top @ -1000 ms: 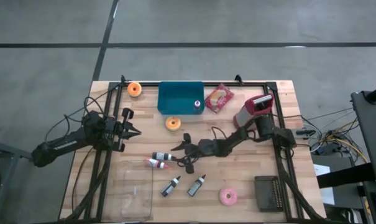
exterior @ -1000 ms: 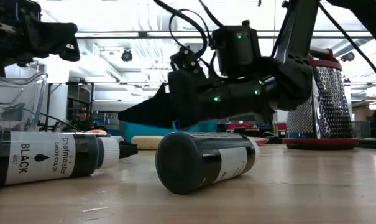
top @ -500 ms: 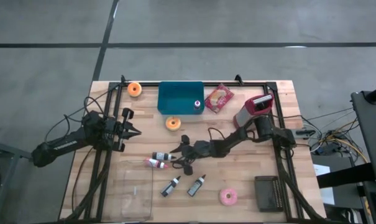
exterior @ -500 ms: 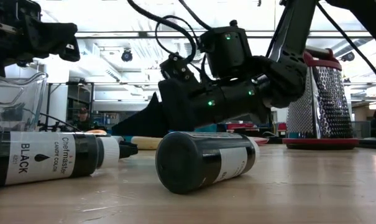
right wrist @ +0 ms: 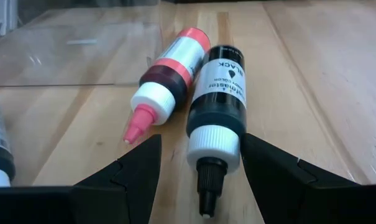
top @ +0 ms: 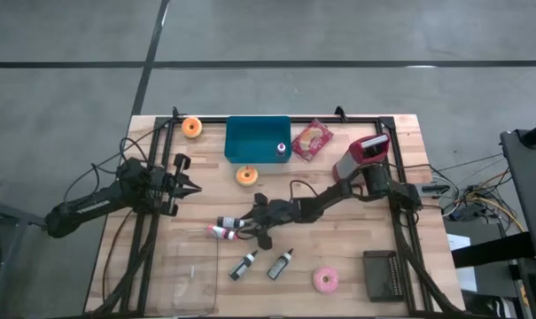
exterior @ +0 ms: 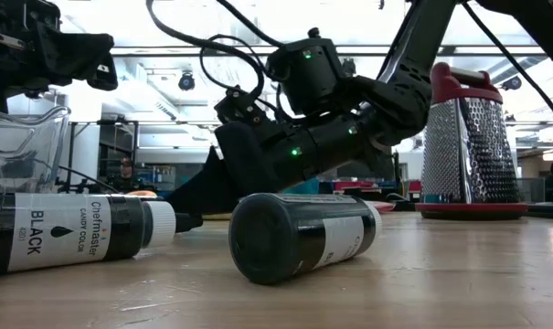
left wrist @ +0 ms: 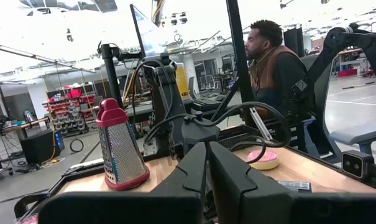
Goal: Pick & Place Food Item
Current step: Put the top black food coloring into the blue bin
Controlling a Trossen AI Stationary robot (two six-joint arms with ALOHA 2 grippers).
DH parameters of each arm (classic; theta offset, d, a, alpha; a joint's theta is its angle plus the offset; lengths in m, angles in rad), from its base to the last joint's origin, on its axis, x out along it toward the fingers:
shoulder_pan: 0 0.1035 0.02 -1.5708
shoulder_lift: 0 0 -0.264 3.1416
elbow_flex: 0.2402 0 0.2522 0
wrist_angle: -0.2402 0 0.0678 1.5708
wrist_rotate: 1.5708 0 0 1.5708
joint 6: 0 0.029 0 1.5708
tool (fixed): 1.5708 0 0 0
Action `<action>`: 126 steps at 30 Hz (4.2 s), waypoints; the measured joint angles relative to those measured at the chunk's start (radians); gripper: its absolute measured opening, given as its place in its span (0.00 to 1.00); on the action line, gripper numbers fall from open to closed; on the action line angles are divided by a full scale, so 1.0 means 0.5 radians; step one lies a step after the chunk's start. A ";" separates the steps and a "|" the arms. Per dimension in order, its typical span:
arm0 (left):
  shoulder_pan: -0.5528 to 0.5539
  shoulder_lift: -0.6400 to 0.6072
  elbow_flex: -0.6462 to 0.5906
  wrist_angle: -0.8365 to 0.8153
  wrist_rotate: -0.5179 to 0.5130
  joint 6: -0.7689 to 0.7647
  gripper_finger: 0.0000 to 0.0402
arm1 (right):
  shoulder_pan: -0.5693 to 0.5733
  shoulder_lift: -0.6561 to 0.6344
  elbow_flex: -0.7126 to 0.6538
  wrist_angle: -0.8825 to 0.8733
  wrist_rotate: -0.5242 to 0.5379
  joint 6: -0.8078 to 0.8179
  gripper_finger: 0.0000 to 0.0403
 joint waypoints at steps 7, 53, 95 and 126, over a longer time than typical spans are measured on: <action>0.000 0.000 0.000 0.000 0.000 0.001 0.06 | 0.000 0.000 0.010 -0.019 -0.002 0.000 0.50; 0.000 0.000 0.000 0.000 -0.003 0.000 0.06 | -0.009 -0.590 0.151 -1.253 0.270 -0.185 0.27; 0.000 0.016 0.000 -0.030 -0.002 0.000 0.06 | -1.046 -0.144 2.337 -4.305 0.392 -0.709 0.27; 0.000 0.027 0.000 -0.031 0.001 0.000 0.06 | -1.201 0.066 2.335 -4.265 0.190 -0.897 0.30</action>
